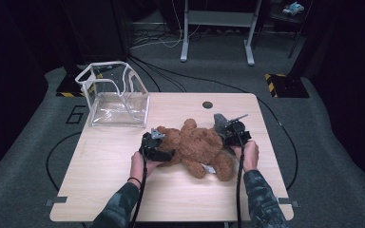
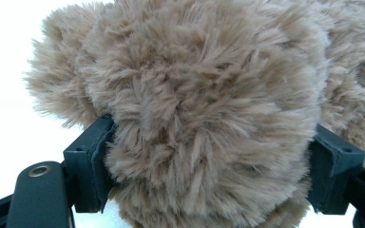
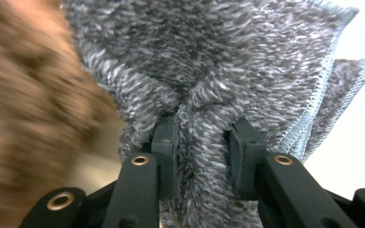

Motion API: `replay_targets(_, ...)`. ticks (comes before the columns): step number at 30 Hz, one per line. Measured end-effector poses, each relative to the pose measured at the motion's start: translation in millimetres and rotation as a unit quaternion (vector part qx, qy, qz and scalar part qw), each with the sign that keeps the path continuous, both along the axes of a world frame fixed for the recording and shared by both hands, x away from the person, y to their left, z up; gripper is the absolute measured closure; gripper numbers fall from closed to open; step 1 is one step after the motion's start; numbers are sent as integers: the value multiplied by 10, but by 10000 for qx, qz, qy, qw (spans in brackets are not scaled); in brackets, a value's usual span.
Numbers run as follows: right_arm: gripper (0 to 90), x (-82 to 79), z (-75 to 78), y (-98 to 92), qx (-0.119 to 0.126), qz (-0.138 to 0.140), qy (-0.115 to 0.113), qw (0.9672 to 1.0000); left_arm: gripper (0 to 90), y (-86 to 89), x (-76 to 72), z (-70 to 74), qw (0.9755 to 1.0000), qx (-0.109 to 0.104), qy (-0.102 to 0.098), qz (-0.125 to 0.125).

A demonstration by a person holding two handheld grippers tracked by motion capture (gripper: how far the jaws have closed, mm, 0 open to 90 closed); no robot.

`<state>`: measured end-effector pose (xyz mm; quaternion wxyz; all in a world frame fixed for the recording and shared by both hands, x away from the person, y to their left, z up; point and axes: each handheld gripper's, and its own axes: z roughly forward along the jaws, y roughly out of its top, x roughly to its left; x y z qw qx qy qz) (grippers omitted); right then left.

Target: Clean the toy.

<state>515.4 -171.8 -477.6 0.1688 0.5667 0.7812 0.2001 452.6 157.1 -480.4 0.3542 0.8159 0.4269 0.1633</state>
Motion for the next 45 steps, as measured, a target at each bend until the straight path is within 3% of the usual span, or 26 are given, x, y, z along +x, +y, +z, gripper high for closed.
replay_targets(1, 684, -33, 36, -111, 46, -55, -101, 9999, 198, 3, 0, -4, 10000, -34, -5, 7)
replay_targets(4, 684, -79, 106, -173, 209, -89, -225, 9995, 198, 2, -2, -8, 10000, -54, -29, 7)
replay_targets(6, 683, -156, 241, -200, 515, 8, -435, 9977, 198, 3, -2, -2, 10000, -1, -29, -31)
replay_targets(10, 682, -214, 362, -99, 781, 285, -596, 9947, 197, -4, -3, 0, 10000, 19, -38, -13)
replay_targets(12, 683, -217, 362, -6, 863, 417, -508, 9941, 198, -6, -4, 1, 10000, 20, -41, -10)
replay_targets(15, 684, -172, 253, 94, 798, 489, -338, 9950, 197, -8, -7, 2, 10000, -9, -66, -1)
replay_targets(18, 684, -110, 83, 110, 666, 303, -161, 9972, 197, -14, -12, 4, 10000, -1, -90, 16)
replay_targets(21, 685, -71, -47, 35, 535, 69, -76, 9985, 197, -11, -14, 8, 10000, 1, -80, -6)
replay_targets(23, 686, -76, -78, -28, 378, -54, -44, 9993, 197, -12, -15, 9, 10000, 6, -82, -6)
replay_targets(25, 684, -104, -62, -116, 371, -105, -42, 9992, 197, -12, -16, 9, 10000, 3, -82, -4)
replay_targets(29, 683, -249, 135, -260, 610, -142, -242, 9977, 197, -10, -18, 13, 10000, 22, -73, -22)
replay_targets(33, 683, -456, 445, -281, 1025, 7, -494, 9935, 197, -14, -18, 12, 10000, 27, -76, -17)
replay_targets(37, 682, -574, 645, -193, 1231, 455, -704, 9889, 196, -16, -14, 11, 10000, 30, -78, -21)
replay_targets(39, 680, -581, 638, -113, 1279, 570, -632, 9881, 196, -18, -13, 10, 10000, 34, -88, -20)
replay_targets(42, 681, -536, 481, 30, 1195, 702, -418, 9895, 194, -21, -15, 9, 10000, 38, -84, -12)
replay_targets(45, 685, -501, 354, 59, 1247, 587, -405, 9896, 191, -33, -16, 8, 9999, 30, -112, 19)
